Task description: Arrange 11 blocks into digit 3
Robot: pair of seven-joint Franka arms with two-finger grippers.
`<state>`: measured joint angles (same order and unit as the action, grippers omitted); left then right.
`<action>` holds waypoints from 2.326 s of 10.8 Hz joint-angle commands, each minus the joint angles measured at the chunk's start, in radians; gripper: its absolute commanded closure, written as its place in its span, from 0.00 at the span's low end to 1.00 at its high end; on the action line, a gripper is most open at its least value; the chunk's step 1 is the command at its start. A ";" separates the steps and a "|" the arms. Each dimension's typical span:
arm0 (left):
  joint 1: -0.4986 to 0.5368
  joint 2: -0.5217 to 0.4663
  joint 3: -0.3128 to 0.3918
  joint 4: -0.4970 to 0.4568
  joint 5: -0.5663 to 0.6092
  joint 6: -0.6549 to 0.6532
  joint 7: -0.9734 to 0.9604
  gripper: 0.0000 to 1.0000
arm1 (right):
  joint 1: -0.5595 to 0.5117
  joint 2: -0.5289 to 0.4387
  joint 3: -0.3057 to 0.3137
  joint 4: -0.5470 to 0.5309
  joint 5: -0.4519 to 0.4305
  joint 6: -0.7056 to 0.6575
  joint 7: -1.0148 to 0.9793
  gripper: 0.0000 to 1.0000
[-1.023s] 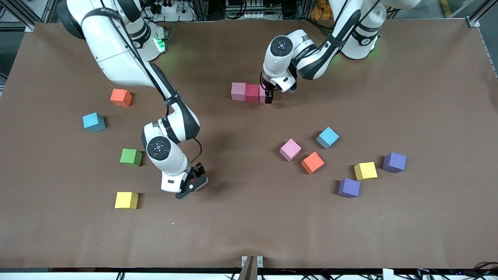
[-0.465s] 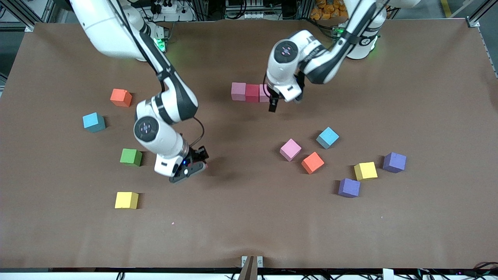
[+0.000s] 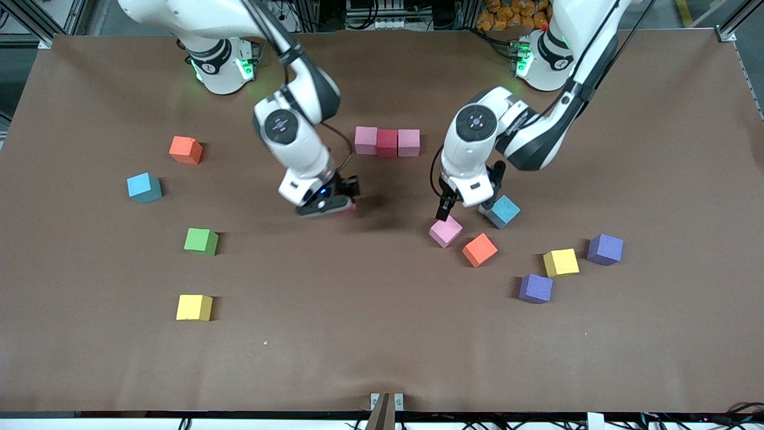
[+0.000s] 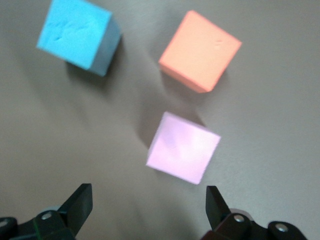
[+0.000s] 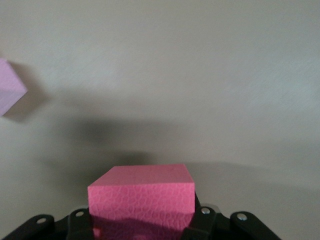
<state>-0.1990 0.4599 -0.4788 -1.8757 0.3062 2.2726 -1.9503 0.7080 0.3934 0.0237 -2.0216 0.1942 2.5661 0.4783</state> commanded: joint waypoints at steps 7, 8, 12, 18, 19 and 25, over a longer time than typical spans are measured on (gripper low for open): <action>0.004 0.170 0.008 0.191 0.028 -0.110 0.373 0.00 | 0.206 0.001 -0.074 -0.167 -0.065 0.171 0.380 0.65; 0.004 0.181 0.009 0.193 0.030 -0.110 0.381 0.00 | 0.253 0.013 -0.112 -0.166 -0.076 0.171 0.387 0.65; 0.023 0.203 0.008 0.196 0.030 -0.102 0.390 0.00 | 0.337 0.048 -0.183 -0.166 -0.127 0.163 0.390 0.65; 0.024 0.230 0.009 0.204 0.030 -0.081 0.389 0.00 | 0.378 0.071 -0.183 -0.131 -0.124 0.151 0.480 0.65; 0.023 0.233 0.009 0.204 0.031 -0.081 0.389 0.00 | 0.381 0.073 -0.183 -0.125 -0.125 0.135 0.485 0.65; 0.010 0.263 0.009 0.205 0.040 -0.039 0.389 0.00 | 0.398 0.093 -0.188 -0.129 -0.128 0.135 0.485 0.65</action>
<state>-0.1868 0.7046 -0.4657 -1.6923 0.3189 2.2252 -1.5716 1.0844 0.4646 -0.1430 -2.1629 0.0883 2.7097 0.9317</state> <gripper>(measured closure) 0.000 0.383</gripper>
